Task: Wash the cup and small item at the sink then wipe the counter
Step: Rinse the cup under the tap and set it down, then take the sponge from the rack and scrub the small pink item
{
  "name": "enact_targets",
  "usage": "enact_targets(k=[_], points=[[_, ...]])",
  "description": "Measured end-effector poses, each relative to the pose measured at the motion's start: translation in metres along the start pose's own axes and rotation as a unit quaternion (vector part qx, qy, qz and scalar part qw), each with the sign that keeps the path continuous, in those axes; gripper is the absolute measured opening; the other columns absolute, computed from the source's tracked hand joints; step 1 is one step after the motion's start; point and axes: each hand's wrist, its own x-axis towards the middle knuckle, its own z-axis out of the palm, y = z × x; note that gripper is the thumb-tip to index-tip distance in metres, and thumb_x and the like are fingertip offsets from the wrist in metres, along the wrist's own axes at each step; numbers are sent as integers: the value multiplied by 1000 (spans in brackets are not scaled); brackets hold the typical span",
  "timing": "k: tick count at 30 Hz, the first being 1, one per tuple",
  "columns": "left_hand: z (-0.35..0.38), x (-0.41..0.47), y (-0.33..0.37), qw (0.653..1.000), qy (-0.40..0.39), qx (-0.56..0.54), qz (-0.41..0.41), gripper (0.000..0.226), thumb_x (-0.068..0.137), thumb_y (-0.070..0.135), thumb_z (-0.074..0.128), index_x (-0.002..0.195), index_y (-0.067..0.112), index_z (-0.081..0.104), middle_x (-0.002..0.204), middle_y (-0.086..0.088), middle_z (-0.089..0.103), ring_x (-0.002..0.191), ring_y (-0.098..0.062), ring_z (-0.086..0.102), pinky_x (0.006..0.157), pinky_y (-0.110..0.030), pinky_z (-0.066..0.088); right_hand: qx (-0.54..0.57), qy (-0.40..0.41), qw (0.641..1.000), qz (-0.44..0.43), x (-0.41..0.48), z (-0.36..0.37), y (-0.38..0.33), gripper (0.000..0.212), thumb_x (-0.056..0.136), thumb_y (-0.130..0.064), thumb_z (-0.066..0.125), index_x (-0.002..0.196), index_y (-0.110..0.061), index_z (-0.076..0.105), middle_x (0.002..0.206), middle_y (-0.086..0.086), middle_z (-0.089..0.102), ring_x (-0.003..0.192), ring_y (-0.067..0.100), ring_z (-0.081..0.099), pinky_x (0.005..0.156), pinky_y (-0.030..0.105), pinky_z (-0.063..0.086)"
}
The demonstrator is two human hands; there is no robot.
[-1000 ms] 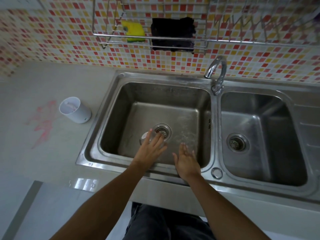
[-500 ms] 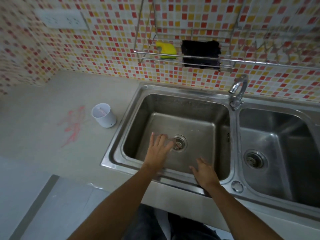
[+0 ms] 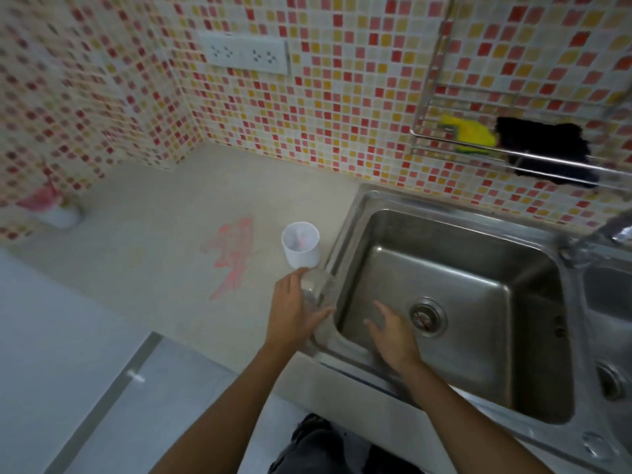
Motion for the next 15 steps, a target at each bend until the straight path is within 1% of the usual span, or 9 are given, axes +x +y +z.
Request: enact_targets(k=[2, 5, 7, 9, 11, 13, 14, 15], points=[[-18, 4, -19, 1000, 21, 0, -23, 89, 63, 47, 84, 134, 15, 40, 127, -5, 50, 117, -22, 43, 98, -37, 44, 28, 4, 1000, -7, 18, 10, -31, 54, 89, -28, 65, 138, -13, 49, 134, 11, 57, 122, 26, 54, 100, 32, 41], [-35, 13, -40, 998, 41, -14, -37, 87, 64, 42, 84, 132, 12, 40, 127, -5, 49, 116, -22, 41, 92, -28, 39, 86, 1, 996, -17, 46, 22, -71, 62, 88, -29, 66, 143, -16, 41, 141, 8, 50, 128, 24, 48, 107, 39, 40], [-41, 22, -50, 998, 42, -27, -48, 86, 64, 39, 85, 132, 11, 40, 128, -5, 49, 116, -23, 41, 90, -23, 34, 104, 16, 994, -27, 65, 26, -92, 69, 86, -28, 69, 145, -15, 36, 145, 7, 45, 133, 22, 43, 109, 42, 37], [-44, 29, -60, 997, 32, -43, -59, 88, 63, 38, 86, 132, 11, 39, 129, -5, 49, 116, -22, 43, 89, -22, 33, 108, 21, 993, -41, 79, 26, -110, 78, 82, -28, 73, 147, -14, 32, 149, 6, 40, 137, 20, 38, 112, 42, 34], [-45, 33, -69, 996, 18, -60, -71, 89, 62, 40, 86, 132, 13, 38, 129, -4, 49, 116, -22, 44, 90, -24, 36, 95, 20, 993, -63, 91, 26, -122, 88, 79, -30, 77, 149, -16, 26, 152, 4, 35, 139, 19, 34, 114, 40, 30], [-44, 36, -78, 994, 7, -78, -81, 90, 61, 45, 85, 133, 16, 37, 128, -1, 49, 117, -21, 46, 95, -31, 42, 84, 14, 994, -74, 98, 27, -129, 96, 75, -32, 80, 150, -18, 22, 154, 3, 32, 140, 18, 30, 115, 35, 27], [-45, 37, -82, 993, -3, -84, -82, 91, 61, 47, 84, 133, 18, 36, 129, 0, 49, 118, -21, 46, 96, -32, 43, 81, 9, 994, -76, 101, 28, -131, 100, 73, -34, 81, 151, -19, 20, 154, 2, 30, 140, 17, 30, 114, 32, 26], [-46, 37, -83, 993, -15, -85, -80, 93, 61, 48, 84, 134, 18, 36, 130, 1, 48, 119, -20, 45, 97, -31, 41, 76, 4, 994, -78, 103, 28, -135, 103, 71, -37, 82, 151, -21, 19, 155, 0, 29, 140, 17, 29, 113, 30, 26]])
